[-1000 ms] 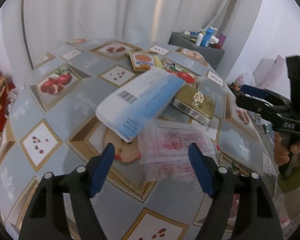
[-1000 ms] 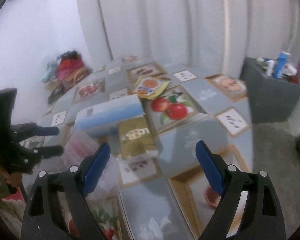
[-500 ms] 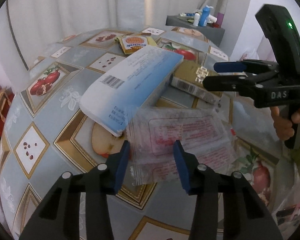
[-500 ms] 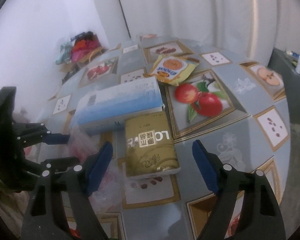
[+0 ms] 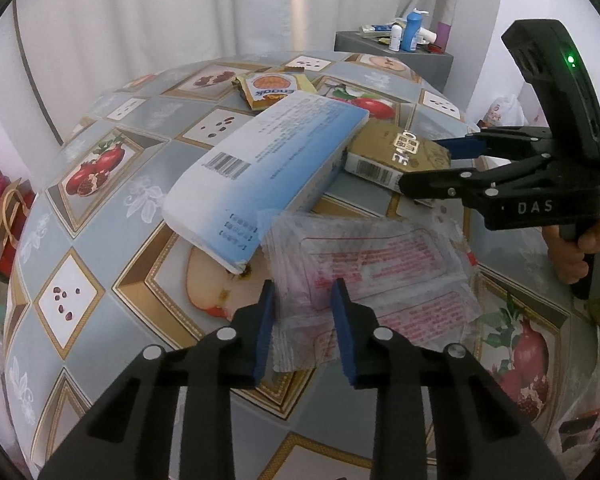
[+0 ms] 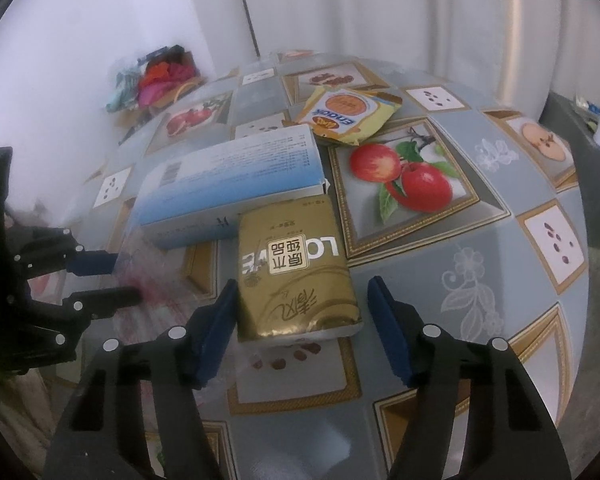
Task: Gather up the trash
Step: 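Grasp the clear pink-printed packet with the left tool while the right tool grasps the gold box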
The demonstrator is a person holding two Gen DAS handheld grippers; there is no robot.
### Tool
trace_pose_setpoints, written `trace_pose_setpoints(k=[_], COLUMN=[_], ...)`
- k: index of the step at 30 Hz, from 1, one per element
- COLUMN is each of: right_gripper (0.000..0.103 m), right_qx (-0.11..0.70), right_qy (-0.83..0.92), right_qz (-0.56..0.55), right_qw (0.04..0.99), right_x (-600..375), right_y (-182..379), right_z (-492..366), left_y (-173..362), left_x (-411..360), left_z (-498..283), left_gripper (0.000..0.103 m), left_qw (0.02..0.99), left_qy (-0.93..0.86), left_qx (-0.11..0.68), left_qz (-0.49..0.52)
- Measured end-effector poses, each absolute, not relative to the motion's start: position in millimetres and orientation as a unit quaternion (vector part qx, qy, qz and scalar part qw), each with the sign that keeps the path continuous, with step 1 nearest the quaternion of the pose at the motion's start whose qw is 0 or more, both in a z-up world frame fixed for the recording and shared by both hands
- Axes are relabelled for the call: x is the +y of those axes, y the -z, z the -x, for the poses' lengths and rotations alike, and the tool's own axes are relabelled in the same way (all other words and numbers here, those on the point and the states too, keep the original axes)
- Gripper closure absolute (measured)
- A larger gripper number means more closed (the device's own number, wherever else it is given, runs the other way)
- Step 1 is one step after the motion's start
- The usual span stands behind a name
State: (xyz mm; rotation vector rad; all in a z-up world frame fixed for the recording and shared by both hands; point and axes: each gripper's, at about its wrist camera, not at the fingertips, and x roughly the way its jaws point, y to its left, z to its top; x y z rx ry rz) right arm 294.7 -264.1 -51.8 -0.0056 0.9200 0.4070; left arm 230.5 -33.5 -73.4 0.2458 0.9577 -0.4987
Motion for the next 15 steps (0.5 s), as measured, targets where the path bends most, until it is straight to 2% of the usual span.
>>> trace_pose_setpoints(k=[4, 11, 15], right_gripper=[0.049, 0.051, 0.051], right_qx=[0.439, 0.437, 0.431], right_qy=[-0.198, -0.197, -0.178], right_qz=[0.003, 0.006, 0.045], right_qw=[0.876, 0.877, 0.884], right_x=[-263.2, -262.5, -257.4], right_y=[52.2, 52.1, 48.2], right_z=[-293.0, -291.5, -287.1], left_y=[72.9, 71.5, 71.4], left_x=[-33.9, -34.7, -34.5], left_z=[-229.5, -228.3, -228.0], left_gripper=[0.080, 0.085, 0.086], left_qw=[0.850, 0.850, 0.850], left_qy=[0.240, 0.244, 0.246], left_qx=[0.454, 0.453, 0.452], left_qz=[-0.116, -0.112, -0.112])
